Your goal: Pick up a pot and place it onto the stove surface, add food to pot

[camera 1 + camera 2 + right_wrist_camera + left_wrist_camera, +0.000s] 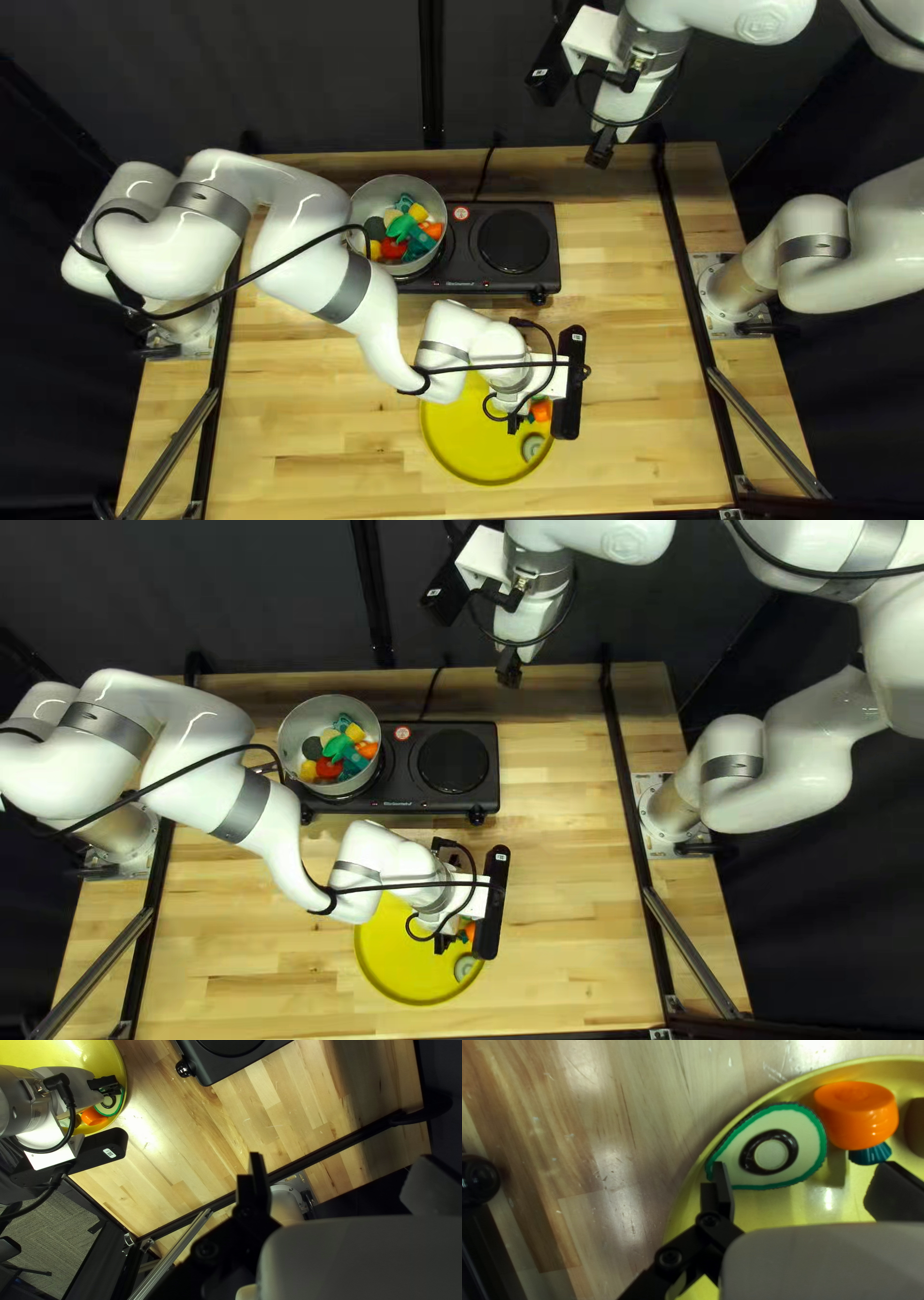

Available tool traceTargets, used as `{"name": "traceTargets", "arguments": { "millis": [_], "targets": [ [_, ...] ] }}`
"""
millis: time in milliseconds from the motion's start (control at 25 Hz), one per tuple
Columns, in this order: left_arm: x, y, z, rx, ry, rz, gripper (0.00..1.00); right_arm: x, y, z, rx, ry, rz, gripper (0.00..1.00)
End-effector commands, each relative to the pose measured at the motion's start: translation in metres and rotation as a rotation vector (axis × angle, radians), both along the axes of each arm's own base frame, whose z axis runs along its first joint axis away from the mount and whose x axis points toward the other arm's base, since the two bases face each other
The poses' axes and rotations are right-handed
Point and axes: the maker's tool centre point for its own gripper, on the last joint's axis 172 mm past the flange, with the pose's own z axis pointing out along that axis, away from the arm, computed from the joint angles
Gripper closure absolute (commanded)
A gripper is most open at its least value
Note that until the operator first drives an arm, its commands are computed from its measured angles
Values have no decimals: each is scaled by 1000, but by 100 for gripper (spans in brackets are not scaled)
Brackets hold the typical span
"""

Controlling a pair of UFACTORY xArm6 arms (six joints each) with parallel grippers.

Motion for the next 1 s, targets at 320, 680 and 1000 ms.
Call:
{"name": "traceTargets", "arguments": {
  "millis": [320,680,1000],
  "targets": [
    [2,-1,-2,-5,-6,-5,100,0,0,0,0,0,0,0],
    [2,-1,-2,-5,-6,-5,100,0,0,0,0,0,0,0],
    [-8,-6,8,4,-15,-10,100,0,0,0,0,0,0,0]
  ]
}}
